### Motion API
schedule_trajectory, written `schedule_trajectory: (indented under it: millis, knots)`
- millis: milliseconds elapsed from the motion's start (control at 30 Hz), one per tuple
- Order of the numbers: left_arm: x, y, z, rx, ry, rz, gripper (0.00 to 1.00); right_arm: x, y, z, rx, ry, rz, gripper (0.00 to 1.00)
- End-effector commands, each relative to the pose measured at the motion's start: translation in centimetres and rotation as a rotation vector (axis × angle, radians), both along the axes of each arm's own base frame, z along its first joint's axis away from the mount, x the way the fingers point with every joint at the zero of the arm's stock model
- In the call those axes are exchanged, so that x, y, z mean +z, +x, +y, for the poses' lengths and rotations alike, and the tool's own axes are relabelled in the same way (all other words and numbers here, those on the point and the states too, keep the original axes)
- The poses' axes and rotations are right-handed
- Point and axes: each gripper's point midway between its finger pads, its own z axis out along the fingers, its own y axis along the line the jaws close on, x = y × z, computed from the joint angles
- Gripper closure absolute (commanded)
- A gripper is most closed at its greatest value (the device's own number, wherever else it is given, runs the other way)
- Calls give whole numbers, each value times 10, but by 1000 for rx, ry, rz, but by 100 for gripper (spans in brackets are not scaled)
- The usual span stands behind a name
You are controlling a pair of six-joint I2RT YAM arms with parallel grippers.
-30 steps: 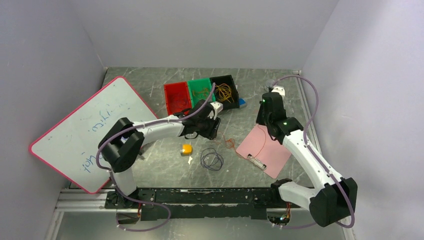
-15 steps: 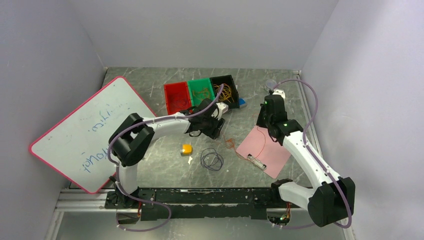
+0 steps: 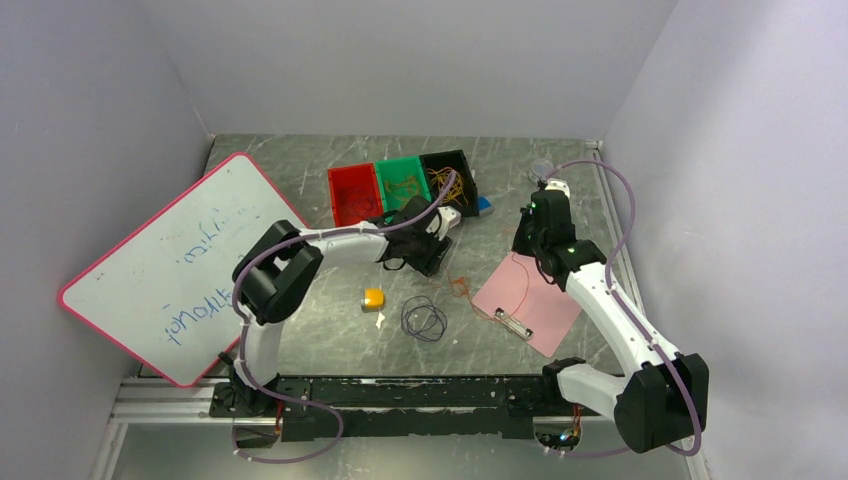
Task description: Untangle the cables
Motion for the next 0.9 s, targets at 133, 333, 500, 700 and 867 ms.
schedule_trajectory:
  millis: [133, 333, 500, 700, 867]
  knots:
    - [-1, 9, -8, -34, 1, -11, 45, -4, 2, -2, 0, 11, -1, 100]
    - [-13, 8, -5, -31, 35, -2, 47, -4, 2, -1, 7, 16, 0, 100]
    - [-23, 2, -6, -35, 101, -20, 50, -5, 2, -2, 5, 13, 0, 100]
    - [-34, -4, 0, -36, 147, -18, 58, -5, 2, -3, 5, 16, 2, 100]
    - [-34, -7, 0, -41, 144, -10, 80, -5, 2, -2, 6, 21, 0, 100]
